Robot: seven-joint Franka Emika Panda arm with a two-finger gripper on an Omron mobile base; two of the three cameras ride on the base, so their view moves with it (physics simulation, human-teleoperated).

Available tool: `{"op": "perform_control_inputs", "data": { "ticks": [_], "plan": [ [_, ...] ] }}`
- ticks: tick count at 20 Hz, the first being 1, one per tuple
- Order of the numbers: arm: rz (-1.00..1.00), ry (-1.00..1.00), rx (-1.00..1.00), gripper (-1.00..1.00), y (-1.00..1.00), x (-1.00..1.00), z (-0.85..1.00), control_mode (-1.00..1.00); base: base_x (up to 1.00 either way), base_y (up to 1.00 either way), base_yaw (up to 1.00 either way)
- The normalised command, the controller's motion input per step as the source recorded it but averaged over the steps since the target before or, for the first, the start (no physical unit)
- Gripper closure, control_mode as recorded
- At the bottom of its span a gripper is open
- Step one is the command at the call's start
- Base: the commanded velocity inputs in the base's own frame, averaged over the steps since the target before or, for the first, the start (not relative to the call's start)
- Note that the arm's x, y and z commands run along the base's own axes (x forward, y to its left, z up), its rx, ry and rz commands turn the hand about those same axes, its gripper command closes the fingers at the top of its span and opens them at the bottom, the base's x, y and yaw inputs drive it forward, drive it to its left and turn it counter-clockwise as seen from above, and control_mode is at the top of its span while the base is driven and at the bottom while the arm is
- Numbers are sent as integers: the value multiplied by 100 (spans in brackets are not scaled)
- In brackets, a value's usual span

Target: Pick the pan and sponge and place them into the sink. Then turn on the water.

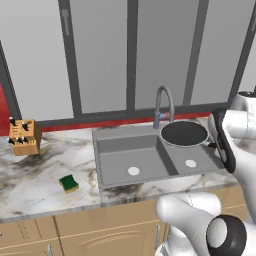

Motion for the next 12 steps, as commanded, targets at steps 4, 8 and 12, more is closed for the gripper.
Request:
{"op": "perform_control_inputs", "data": {
  "ticks": [4,8,12],
  "plan": [
    [1,1,3,100,44,0,3,-100,0,0,0],
    [0,1,2,100,45,0,0,-100,0,0,0],
    [1,2,1,100,44,0,0,-100,0,0,0]
  ]
}}
